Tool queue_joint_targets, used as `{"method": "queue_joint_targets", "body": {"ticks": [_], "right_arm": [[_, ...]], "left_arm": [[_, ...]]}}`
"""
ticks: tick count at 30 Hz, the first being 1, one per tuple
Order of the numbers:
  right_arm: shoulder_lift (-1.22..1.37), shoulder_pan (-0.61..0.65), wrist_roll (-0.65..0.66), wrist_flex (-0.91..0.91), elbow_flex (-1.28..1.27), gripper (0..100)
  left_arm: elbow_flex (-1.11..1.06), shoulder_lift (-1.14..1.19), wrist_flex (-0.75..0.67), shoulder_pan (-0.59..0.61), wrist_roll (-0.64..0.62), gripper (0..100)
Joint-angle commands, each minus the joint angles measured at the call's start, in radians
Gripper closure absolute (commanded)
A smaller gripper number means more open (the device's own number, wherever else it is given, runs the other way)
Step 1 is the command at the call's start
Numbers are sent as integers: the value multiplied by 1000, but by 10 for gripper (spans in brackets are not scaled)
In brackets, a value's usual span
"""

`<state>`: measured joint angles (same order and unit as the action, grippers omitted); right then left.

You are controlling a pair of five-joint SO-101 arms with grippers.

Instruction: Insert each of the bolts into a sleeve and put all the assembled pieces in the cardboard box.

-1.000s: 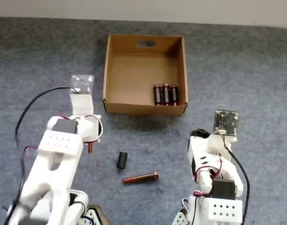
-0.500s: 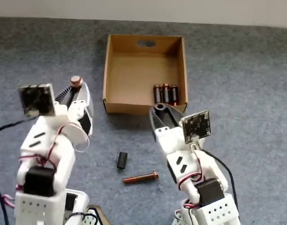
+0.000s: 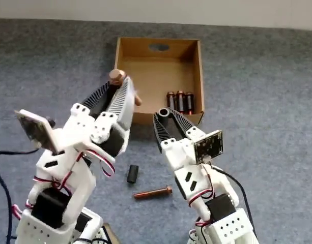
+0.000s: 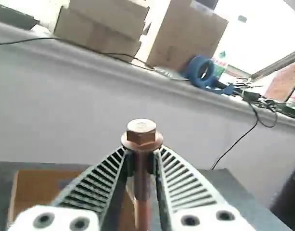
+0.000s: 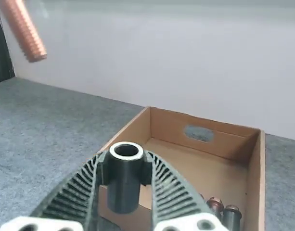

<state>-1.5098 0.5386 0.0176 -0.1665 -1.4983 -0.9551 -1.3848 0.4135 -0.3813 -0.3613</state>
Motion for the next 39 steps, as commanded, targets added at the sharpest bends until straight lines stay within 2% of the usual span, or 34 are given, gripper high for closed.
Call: {"method": "queue_joint_targets", "body": {"ticks": [1, 8, 13, 18, 25, 39], "right_arm": [[-15, -22, -6, 25, 8, 993], [-15, -76, -9, 25, 7, 993], [-15, -74, -9, 24, 7, 993], [-15, -74, -9, 24, 7, 993], [-15, -74, -9, 21, 7, 993], [-15, -74, -9, 21, 5, 993]], "left_arm": [[-30, -13, -83, -61, -9, 993], [-131, -13, -149, -153, -8, 992], [-179, 16, -229, -156, -8, 992], [-139, 159, -292, -154, -8, 992], [-50, 311, -295, -151, -8, 992], [-16, 329, -298, -156, -8, 992]]}}
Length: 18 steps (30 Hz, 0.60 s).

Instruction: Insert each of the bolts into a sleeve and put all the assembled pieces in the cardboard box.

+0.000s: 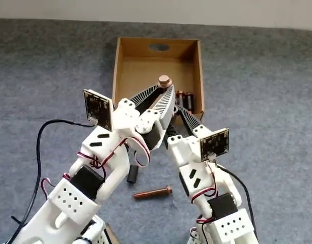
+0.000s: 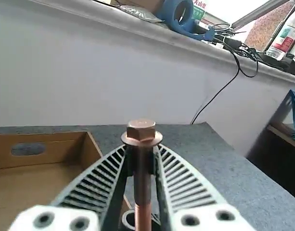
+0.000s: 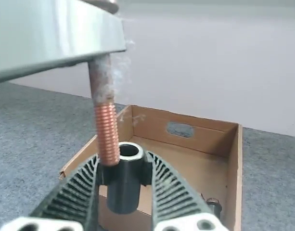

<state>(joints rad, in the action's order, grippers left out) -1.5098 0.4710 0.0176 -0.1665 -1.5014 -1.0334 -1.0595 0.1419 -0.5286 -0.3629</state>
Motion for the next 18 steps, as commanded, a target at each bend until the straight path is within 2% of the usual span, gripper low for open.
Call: {"method": "queue_joint_targets", "body": {"ticks": [1, 10, 14, 18], "right_arm": [[-15, -7, -9, 21, 8, 993], [-15, -5, -9, 25, -12, 993], [-15, -4, -9, 25, -12, 993], [-15, -4, -9, 25, -8, 993]], "left_arm": [[62, 4, -26, -8, -6, 992], [96, 5, -55, -8, -3, 992], [76, 35, -54, -8, 75, 992], [77, 99, -54, -8, 86, 992]]}}
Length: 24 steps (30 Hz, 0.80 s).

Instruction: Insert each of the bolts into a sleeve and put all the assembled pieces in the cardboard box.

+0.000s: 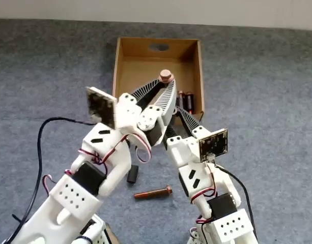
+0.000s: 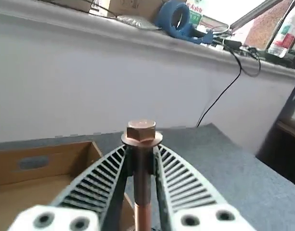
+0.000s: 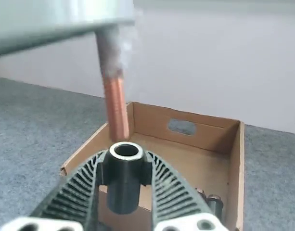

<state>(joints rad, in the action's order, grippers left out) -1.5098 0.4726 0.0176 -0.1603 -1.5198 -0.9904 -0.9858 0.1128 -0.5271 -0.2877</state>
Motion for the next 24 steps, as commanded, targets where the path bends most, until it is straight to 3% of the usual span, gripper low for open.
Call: {"method": "queue_joint_targets", "body": {"ticks": [1, 9, 15, 24], "right_arm": [[-15, -5, -9, 19, 8, 993], [-15, -7, -9, 19, 7, 993], [-15, -8, -6, 19, 2, 993], [-15, -8, -5, 18, 1, 993]], "left_arm": [[35, 38, -25, -10, 11, 992], [27, 47, -17, -10, 6, 992], [33, 45, 135, -16, 9, 992], [30, 10, 221, -10, 9, 992]]}}
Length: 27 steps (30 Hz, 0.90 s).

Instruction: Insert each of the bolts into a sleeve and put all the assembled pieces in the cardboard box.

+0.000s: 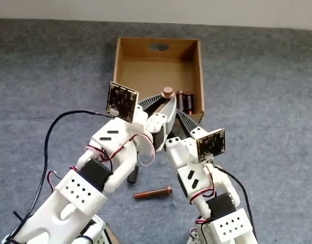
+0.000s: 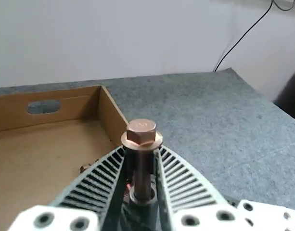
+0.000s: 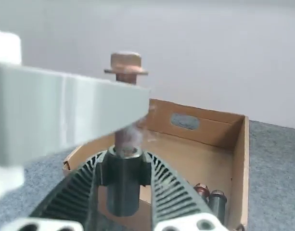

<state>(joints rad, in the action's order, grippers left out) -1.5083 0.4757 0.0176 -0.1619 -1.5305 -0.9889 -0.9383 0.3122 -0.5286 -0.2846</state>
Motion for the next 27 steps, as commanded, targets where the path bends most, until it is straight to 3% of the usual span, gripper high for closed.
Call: {"method": "queue_joint_targets", "body": {"ticks": [1, 7, 15, 21, 27], "right_arm": [[-16, -12, -5, 21, 12, 993], [-16, -12, -8, 21, 12, 993], [-16, -12, -8, 21, 12, 993], [-16, -12, -9, 19, 12, 993], [-16, -12, -9, 16, 12, 993]], "left_arm": [[27, -58, 41, -12, 6, 992], [28, -133, 173, -8, 6, 983], [33, -139, 232, -12, 0, 807], [87, -142, 247, -7, 0, 828], [180, -234, 408, 5, 6, 918]]}}
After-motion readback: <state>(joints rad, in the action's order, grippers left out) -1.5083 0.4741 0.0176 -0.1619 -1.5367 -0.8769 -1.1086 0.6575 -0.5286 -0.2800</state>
